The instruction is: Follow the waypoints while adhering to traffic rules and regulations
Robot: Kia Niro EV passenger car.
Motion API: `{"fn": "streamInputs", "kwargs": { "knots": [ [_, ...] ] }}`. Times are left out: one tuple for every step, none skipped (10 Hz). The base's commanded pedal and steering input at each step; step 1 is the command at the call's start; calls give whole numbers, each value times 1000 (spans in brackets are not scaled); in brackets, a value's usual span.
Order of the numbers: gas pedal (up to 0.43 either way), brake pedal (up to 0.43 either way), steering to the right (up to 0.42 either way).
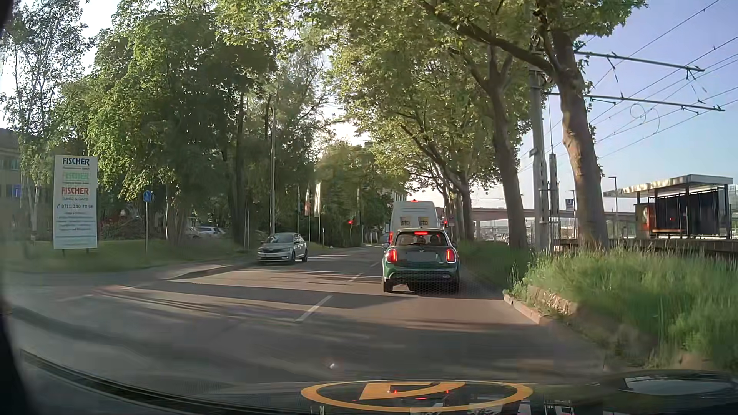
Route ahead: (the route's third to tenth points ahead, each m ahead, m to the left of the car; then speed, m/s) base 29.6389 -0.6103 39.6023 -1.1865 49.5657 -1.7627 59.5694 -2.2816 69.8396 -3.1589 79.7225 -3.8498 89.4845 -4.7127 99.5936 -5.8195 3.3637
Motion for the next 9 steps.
{"fn": "streamInputs", "kwargs": {
  "knots": [
    [0, 0, 8],
    [0, 0, 8],
    [0, 0, 8],
    [0, 0, 8],
    [0, 0, 8],
    [0, 0, 8],
    [0, 0, 8],
    [0, 0, 8],
    [0, 0, 8]
  ]
}}
